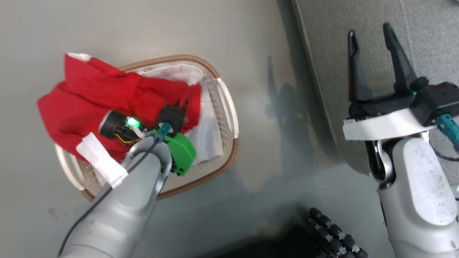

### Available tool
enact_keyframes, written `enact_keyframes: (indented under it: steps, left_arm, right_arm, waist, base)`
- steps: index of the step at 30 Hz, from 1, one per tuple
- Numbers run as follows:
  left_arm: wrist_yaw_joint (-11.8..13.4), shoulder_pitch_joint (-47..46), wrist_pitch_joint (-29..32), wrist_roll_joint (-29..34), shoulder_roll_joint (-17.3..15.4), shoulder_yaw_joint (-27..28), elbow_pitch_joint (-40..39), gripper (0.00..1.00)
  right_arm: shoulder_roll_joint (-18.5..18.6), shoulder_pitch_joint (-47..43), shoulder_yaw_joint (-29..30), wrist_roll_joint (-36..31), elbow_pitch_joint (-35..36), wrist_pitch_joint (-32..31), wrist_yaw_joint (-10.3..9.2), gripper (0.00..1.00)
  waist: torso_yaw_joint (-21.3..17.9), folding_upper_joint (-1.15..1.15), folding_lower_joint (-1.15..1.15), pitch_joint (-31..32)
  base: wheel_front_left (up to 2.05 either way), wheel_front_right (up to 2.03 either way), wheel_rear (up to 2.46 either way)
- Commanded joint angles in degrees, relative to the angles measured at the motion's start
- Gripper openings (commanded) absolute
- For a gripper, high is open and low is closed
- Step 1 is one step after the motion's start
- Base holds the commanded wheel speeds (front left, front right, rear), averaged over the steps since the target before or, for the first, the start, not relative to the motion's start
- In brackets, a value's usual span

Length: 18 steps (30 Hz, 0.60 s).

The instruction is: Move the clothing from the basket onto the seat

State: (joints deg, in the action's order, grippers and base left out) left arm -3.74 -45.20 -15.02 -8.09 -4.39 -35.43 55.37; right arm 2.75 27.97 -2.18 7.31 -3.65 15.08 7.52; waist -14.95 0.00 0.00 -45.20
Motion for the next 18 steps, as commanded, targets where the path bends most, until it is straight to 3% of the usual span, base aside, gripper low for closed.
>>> enact_keyframes:
  steps: [1, 10, 18]
  left_arm:
    - [-0.57, 1.98, -0.19, -0.73, -0.13, -0.23, -2.03, 0.00]
    - [-2.84, 9.14, -0.21, -0.67, -3.04, -2.27, -16.37, 0.00]
    - [-3.70, 6.96, -0.20, -2.28, -5.80, -4.60, -23.51, 0.00]
  right_arm:
    - [0.26, -1.70, 0.56, -0.94, -0.84, 0.12, -0.05, 1.00]
    - [0.29, -10.64, 2.33, -3.96, -6.09, 0.12, -0.05, 1.00]
    - [0.27, -17.15, 1.06, -3.34, -9.01, 0.13, -0.05, 1.00]
  waist:
    - [5.88, 0.00, 0.00, 8.31]
    - [11.70, 0.00, 0.00, 24.09]
    - [13.71, 0.00, 0.00, 34.95]
  base:
    - [0.00, 0.00, 0.00]
    - [0.00, 0.00, 0.00]
    - [0.00, 0.00, 0.00]
